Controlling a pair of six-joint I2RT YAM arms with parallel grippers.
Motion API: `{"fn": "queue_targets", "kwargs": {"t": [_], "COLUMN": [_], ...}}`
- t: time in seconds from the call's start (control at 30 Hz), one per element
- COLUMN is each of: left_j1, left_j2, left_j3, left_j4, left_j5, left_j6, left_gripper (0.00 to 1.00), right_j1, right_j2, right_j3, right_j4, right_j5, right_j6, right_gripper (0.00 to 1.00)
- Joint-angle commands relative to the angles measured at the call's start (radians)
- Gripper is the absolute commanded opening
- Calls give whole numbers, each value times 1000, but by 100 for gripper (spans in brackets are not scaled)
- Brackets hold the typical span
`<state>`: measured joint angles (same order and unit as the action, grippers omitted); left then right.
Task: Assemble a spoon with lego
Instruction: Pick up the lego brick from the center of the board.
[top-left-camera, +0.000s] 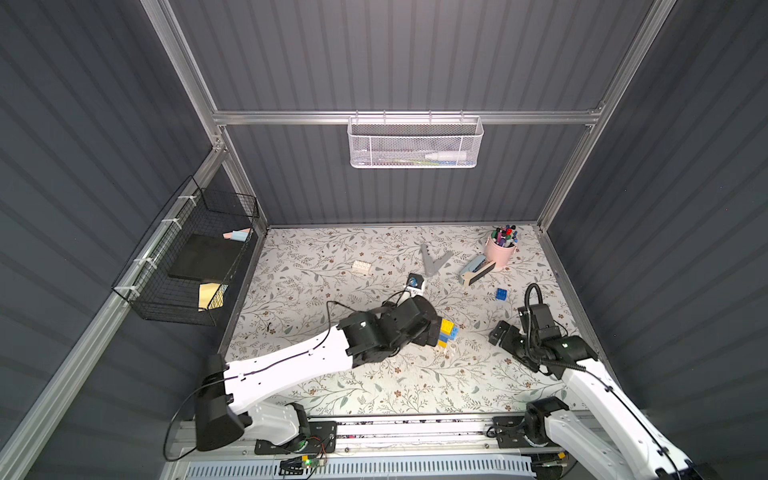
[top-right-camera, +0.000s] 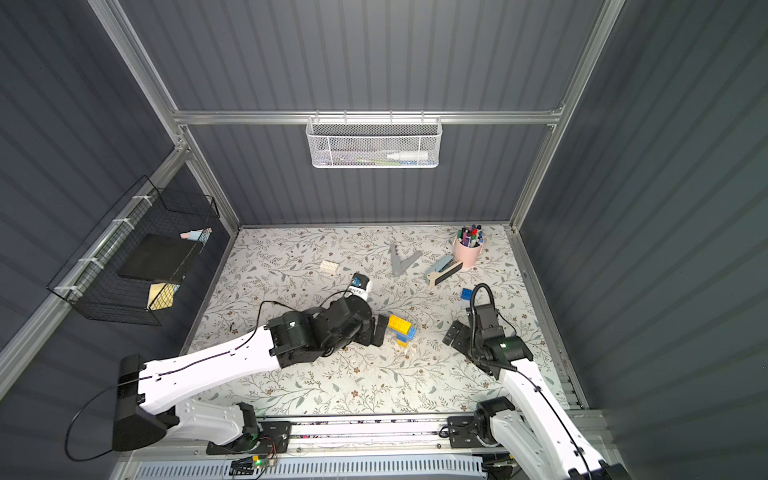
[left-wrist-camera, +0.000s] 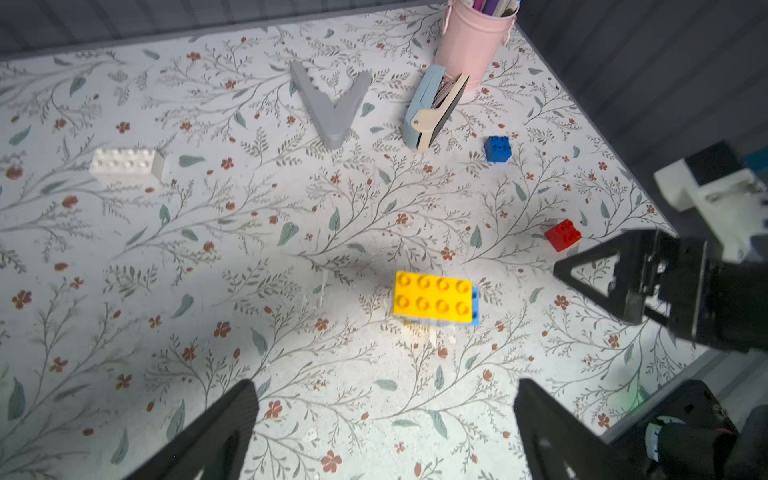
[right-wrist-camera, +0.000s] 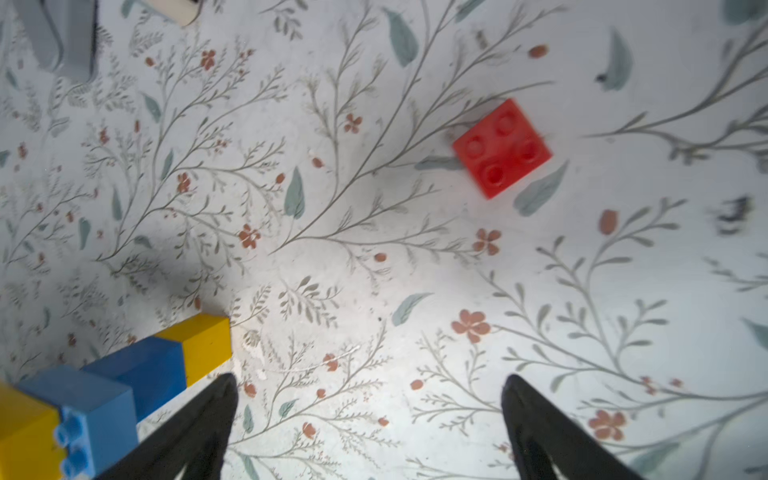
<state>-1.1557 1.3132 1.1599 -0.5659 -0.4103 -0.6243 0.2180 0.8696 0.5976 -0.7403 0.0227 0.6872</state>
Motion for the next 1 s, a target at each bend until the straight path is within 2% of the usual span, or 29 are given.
{"fn": "queue_targets", "kwargs": {"t": [0.0,0.17,0.37,0.53,0.83,0.97], "left_j1": [4,4,4,4,4,4], "left_j2": [-82,-227,-266,-250,-199,-167], "left_j3": [-163,-385,-547,-618,-669,-671], "left_j4": [88,184,318,420,490,513], "left_j5": [33,62,148,198,253,258], "left_j6": [-69,-121,-173,-184,-209,-205], "left_gripper": [99,99,99,99,99,99], "right_j1": [-89,-216,-246,-250,-248,-249], "right_j2": [98,282,459,527,584,609], "right_j3": [56,135,178,207,238,246], "right_j4": [-41,-52,4,47,47,17], "right_j5": [69,18,-35,-74,-128,-104], "right_j6": [-70,-130,-190,-230,-287,-297], "right_gripper": [99,99,93,86,68,68]}}
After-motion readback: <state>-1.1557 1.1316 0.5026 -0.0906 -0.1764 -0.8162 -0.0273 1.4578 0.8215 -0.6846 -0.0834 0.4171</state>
